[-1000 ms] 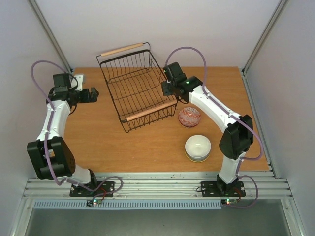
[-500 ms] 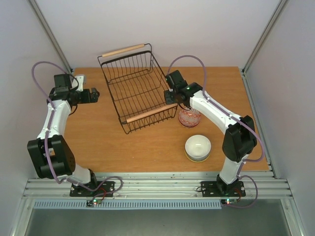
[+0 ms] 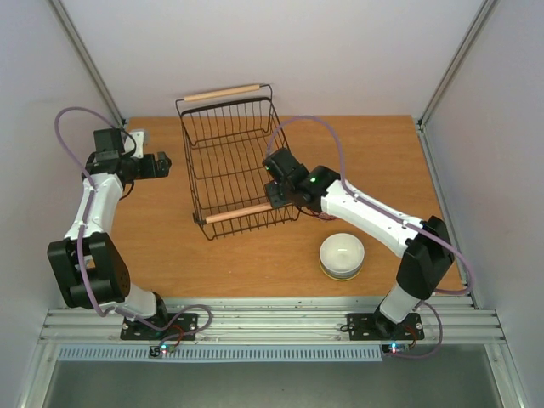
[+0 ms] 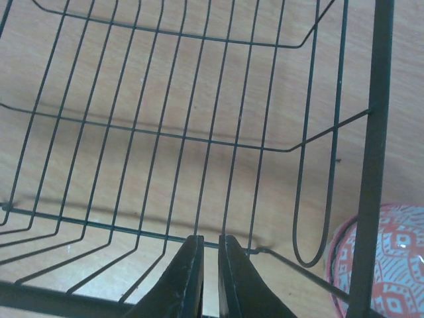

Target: Load the bowls into the dish rack

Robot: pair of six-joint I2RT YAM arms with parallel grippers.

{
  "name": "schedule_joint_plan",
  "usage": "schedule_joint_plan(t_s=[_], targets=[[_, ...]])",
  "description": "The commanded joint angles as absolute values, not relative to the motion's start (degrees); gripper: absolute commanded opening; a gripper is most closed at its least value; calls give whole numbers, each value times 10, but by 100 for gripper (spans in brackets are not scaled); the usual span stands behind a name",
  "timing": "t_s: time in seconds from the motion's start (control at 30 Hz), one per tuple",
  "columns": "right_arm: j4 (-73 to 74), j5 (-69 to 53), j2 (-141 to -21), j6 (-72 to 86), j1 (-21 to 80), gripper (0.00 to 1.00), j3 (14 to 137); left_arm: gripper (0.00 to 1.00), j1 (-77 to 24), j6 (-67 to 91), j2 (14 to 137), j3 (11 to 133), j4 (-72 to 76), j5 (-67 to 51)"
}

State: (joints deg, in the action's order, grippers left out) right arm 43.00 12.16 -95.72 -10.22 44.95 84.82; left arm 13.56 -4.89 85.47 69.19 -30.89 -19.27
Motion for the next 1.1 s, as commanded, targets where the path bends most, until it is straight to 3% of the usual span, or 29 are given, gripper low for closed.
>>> schedule_joint_plan(t_s=[0.0,0.3,0.87,1.07], targets=[[476,160,-931,-71,488,10,813,99,141,-46,852,681,-280,-182],[494,187,-901,-19,544,10,747,99,141,-39,837,673,-266,-166],[481,184,-905,26,630,11,744,99,141,-39,831,662,-255,-161],[452,193,-867,-32,630,20,765,99,140,-45,828,660,-259,-181]])
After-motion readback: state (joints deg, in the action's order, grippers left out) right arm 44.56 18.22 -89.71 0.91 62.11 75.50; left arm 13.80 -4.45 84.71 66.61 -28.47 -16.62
